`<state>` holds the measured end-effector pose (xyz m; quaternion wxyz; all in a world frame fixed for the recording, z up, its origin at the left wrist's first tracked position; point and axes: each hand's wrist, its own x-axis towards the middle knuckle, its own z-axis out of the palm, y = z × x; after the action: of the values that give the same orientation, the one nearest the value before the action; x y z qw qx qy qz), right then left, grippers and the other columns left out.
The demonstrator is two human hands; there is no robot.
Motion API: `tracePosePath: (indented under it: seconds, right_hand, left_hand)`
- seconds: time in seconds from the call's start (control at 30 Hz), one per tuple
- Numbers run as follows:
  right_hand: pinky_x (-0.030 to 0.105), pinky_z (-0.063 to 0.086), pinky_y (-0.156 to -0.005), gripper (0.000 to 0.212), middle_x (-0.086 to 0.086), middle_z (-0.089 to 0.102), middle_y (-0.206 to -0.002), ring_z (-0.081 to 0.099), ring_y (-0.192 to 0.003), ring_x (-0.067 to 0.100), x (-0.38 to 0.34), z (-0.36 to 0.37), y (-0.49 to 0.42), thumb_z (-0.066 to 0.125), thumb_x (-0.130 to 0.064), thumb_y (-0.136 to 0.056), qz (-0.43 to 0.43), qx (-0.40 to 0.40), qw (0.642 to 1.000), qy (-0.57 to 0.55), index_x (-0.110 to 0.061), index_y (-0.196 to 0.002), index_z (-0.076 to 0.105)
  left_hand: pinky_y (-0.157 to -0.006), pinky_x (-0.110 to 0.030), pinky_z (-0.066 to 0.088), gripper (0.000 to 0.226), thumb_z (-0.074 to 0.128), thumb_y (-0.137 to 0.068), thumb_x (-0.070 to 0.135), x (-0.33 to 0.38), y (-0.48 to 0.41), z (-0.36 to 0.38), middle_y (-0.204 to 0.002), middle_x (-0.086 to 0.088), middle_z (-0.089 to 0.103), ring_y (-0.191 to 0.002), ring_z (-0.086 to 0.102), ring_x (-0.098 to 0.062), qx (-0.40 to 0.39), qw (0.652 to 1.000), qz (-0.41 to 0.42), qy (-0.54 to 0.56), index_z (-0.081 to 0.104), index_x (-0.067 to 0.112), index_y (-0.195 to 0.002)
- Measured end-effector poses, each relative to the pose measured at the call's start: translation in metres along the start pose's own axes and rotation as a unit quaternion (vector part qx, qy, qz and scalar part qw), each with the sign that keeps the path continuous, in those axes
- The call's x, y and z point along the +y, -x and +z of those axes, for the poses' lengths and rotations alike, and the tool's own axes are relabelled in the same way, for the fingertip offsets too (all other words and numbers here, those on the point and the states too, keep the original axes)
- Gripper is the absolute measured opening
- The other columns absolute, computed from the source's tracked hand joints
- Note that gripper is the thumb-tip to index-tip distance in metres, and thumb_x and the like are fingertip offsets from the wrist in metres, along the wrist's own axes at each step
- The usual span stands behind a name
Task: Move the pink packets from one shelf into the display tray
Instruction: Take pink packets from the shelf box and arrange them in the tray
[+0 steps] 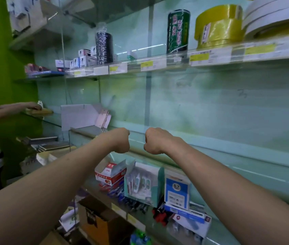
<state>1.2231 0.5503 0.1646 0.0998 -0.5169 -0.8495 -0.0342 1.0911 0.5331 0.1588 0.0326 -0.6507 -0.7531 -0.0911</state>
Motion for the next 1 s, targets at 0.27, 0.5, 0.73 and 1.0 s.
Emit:
tracePosePath:
  seconds: [0.27, 0.5, 0.73, 1.0]
  right_hand:
    - [0.026, 0.031, -0.047, 0.025, 0.004, 0.043, -0.073, 0.045, -0.063, 0.02, -0.026, 0.017, -0.051, 0.045, -0.004, -0.089, 0.009, -0.007, 0.999, 0.037, -0.013, -0.068, 0.036]
    - [0.025, 0.031, -0.047, 0.024, 0.005, 0.044, -0.074, 0.044, -0.061, 0.018, -0.032, 0.034, -0.117, 0.043, -0.002, -0.09, 0.031, -0.007, 0.999, 0.04, -0.011, -0.069, 0.037]
    - [0.025, 0.032, -0.049, 0.021, 0.005, 0.045, -0.077, 0.047, -0.068, 0.023, -0.038, 0.047, -0.2, 0.044, -0.003, -0.09, 0.03, 0.01, 0.998, 0.048, -0.009, -0.07, 0.039]
    - [0.029, 0.038, -0.063, 0.013, 0.007, 0.048, -0.084, 0.05, -0.08, 0.028, -0.054, 0.064, -0.267, 0.047, -0.003, -0.089, 0.02, 0.019, 0.998, 0.05, -0.006, -0.077, 0.043]
  left_hand:
    - [-0.1, -0.031, 0.042, 0.066, 0.052, -0.091, 0.01, -0.052, -0.04, 0.014, -0.15, -0.011, 0.036, -0.127, 0.047, -0.027, -0.014, 1.0, -0.01, 0.023, 0.023, 0.012, -0.151]
    - [-0.095, -0.031, 0.048, 0.068, 0.052, -0.09, 0.006, -0.087, -0.102, 0.022, -0.148, -0.013, 0.036, -0.123, 0.049, -0.028, -0.009, 1.0, 0.002, 0.026, 0.021, 0.01, -0.151]
    - [-0.089, -0.031, 0.044, 0.072, 0.053, -0.089, 0.01, -0.124, -0.177, 0.023, -0.148, -0.013, 0.036, -0.124, 0.047, -0.029, -0.001, 1.0, -0.002, 0.02, 0.016, 0.012, -0.151]
    - [-0.091, -0.033, 0.046, 0.081, 0.062, -0.087, 0.018, -0.152, -0.241, 0.036, -0.15, -0.015, 0.033, -0.127, 0.043, -0.03, -0.011, 0.999, -0.006, 0.034, 0.013, 0.011, -0.151]
